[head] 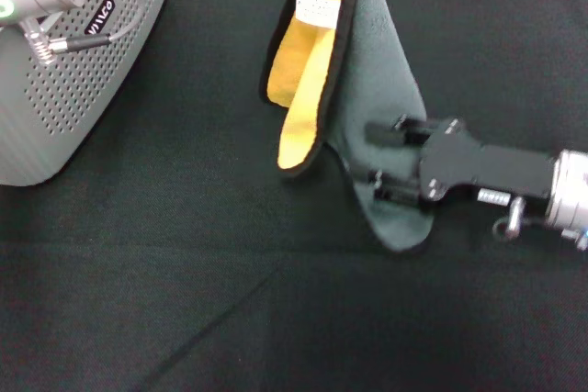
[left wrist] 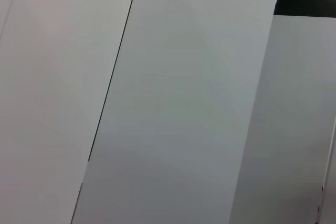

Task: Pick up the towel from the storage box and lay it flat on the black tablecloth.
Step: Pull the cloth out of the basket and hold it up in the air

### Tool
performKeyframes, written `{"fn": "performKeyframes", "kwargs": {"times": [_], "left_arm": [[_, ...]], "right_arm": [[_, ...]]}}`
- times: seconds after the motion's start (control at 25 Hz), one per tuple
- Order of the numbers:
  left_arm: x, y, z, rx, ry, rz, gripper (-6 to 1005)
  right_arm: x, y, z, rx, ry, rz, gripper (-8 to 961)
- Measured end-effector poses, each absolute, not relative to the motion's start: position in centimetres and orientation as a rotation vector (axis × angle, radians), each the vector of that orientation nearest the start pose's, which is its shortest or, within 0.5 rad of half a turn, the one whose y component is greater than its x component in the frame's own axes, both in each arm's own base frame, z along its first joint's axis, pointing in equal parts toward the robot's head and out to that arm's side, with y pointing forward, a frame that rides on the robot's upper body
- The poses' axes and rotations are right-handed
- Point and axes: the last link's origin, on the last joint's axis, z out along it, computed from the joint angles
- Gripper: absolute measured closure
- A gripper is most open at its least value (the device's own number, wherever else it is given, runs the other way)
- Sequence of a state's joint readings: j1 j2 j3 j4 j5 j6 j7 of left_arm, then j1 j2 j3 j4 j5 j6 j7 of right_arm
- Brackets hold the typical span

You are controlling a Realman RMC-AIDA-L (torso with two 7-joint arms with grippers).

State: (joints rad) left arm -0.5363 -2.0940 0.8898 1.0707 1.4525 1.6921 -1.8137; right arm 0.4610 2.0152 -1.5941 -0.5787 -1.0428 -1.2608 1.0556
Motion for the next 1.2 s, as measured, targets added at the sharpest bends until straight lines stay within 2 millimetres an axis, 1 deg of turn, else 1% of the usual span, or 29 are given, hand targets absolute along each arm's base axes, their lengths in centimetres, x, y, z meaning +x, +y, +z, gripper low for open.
{"fn": "performKeyframes", "kwargs": {"times": [0.12,0.28,0.32,0.36,0.48,0.56,0.64,0.72,0.88,1.08,1.2], "left_arm": [[-13.3,34.3,7.5,-2.687,-0.434,-1.328,983],[-13.4,34.3,7.5,-2.687,-0.438,-1.323,983],[-13.5,34.2,7.5,-2.686,-0.440,-1.321,983],[-13.6,34.2,7.5,-2.685,-0.443,-1.319,983],[-13.8,34.2,7.4,-2.682,-0.448,-1.313,983],[-13.9,34.2,7.4,-2.678,-0.450,-1.307,983],[-14.1,34.2,7.4,-2.671,-0.453,-1.301,983],[-14.2,34.2,7.4,-2.666,-0.454,-1.297,983],[-14.3,34.2,7.4,-2.662,-0.451,-1.295,983],[-14.3,34.3,7.4,-2.655,-0.449,-1.292,982],[-14.4,34.3,7.5,-2.654,-0.449,-1.290,982]], "right_arm": [[21.8,33.3,-4.9,-2.648,0.300,0.900,399],[21.2,35.0,-4.0,-2.633,0.234,0.851,404],[21.2,35.0,-4.0,-2.633,0.234,0.851,405],[20.7,36.2,-3.8,-2.616,0.191,0.796,406],[19.8,37.2,-4.3,-2.627,0.143,0.740,410],[19.3,36.9,-5.2,-2.673,0.134,0.733,412],[19.2,35.8,-6.1,-2.713,0.147,0.753,415],[19.3,34.7,-6.4,-2.737,0.156,0.786,417],[19.6,33.1,-6.4,-2.770,0.208,0.851,422],[21.3,31.9,-6.2,-2.753,0.285,0.853,428],[22.0,31.2,-6.0,-2.756,0.316,0.869,432]]}}
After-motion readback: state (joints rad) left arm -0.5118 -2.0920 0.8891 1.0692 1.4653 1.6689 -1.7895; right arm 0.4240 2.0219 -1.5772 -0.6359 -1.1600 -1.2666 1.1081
